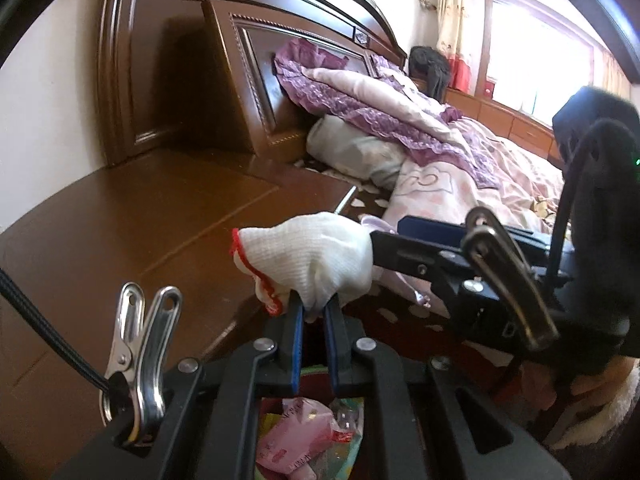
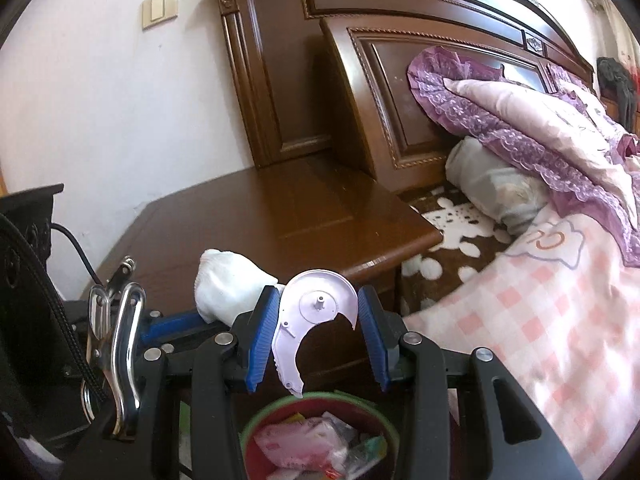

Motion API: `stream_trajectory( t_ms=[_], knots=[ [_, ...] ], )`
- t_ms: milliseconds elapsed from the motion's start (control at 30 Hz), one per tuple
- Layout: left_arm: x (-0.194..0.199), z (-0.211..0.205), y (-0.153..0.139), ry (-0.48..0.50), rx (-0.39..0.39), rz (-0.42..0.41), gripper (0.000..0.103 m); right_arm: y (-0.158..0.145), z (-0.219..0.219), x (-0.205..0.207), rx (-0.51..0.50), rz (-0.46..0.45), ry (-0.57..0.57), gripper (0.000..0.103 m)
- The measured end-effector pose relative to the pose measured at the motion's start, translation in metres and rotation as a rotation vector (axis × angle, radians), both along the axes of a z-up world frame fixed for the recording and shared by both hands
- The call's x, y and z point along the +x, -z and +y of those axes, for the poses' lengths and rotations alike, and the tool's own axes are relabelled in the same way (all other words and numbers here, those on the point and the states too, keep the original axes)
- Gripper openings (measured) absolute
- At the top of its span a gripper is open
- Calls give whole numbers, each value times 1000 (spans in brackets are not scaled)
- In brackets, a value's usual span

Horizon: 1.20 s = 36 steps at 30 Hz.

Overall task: Collect trash
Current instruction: 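Lift the glove with the left gripper while the right lifts the hook, then lower glove and hook into the red bin and open both grippers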

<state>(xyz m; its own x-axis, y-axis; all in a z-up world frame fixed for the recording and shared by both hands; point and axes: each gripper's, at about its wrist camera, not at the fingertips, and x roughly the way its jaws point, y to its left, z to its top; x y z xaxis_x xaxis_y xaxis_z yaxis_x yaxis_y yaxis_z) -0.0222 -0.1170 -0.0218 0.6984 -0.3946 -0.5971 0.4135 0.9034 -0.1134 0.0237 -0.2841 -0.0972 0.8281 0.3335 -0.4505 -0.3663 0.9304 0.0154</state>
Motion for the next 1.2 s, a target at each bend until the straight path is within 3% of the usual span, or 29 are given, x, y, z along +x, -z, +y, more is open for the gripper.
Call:
stream_trajectory(
  t_ms=[300, 933, 1200],
  knots=[
    [-14, -15, 11, 65, 23, 22, 10, 20, -21, -6, 25, 73, -1, 41],
    [-18, -21, 72, 84, 118, 156, 10, 83, -19, 0, -72, 225, -12, 41],
    [-3, -20, 129, 70, 128, 333, 10, 134, -40, 19, -16, 362, 18, 41]
  ],
)
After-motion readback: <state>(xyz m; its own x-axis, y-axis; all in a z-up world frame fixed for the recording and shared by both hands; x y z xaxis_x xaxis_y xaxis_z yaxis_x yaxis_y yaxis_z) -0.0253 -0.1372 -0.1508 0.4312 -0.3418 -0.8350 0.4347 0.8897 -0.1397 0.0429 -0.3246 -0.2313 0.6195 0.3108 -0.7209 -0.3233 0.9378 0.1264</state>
